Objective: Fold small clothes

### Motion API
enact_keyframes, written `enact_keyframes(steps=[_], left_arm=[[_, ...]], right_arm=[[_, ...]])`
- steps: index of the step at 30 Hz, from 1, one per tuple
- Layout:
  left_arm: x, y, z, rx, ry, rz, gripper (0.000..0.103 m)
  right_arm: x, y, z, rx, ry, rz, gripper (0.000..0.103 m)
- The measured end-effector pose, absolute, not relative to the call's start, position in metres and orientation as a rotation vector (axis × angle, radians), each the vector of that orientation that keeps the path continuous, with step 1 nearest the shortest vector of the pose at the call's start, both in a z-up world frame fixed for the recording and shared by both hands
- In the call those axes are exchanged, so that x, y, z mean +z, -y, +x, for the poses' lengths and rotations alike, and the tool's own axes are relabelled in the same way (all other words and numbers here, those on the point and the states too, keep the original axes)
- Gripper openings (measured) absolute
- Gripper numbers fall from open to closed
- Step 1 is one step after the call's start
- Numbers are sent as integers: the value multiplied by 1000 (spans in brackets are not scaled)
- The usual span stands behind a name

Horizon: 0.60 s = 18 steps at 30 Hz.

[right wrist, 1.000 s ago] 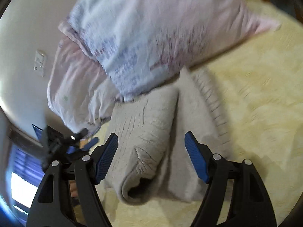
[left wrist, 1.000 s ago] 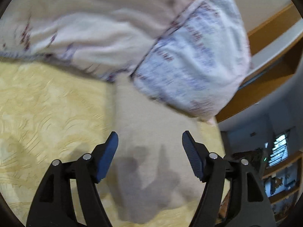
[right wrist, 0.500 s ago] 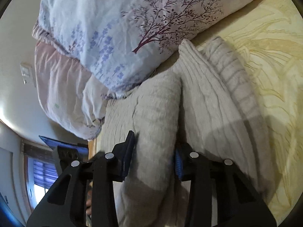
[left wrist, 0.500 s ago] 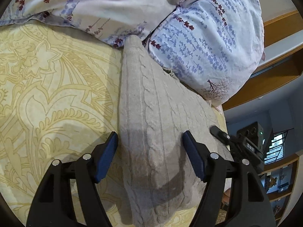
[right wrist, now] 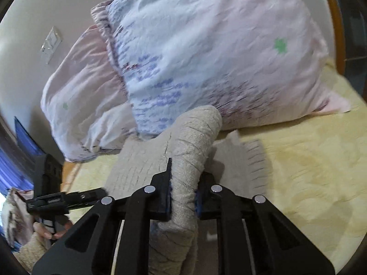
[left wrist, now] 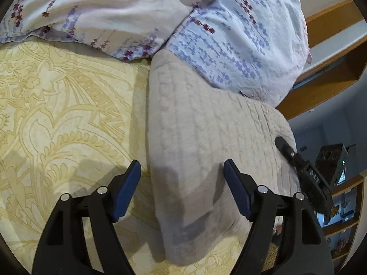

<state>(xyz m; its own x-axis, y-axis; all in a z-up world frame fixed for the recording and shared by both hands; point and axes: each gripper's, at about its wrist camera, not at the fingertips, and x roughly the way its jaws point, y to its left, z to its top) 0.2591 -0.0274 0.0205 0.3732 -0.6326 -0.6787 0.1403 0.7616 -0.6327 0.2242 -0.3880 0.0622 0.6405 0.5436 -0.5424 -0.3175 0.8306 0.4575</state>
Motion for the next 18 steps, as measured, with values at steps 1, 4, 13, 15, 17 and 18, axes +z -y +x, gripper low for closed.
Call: enact_keyframes(steps=[1,4,13,15,17,18], left_arm=[[20,30,257,-534,-1087,-520,74],[19,38,254,-555,-1094,-498,74],[8,33,240,-589,-1119,-531,72],[7,33,235,-591,-1113,-519,71],[5,33,228,-588,-1111,-501,71],[4,34,225,-586,-1114,-494,70]], right_arm=[[61,392,225,479,-719,331,15],[44,401,239,396,-756,316,15],[32,451,219,384,-815,512,47],[34,460,200,433,-821,548,47],[34,460,186,462,-831,556,47],[34,459,180,472,-837,557,47]])
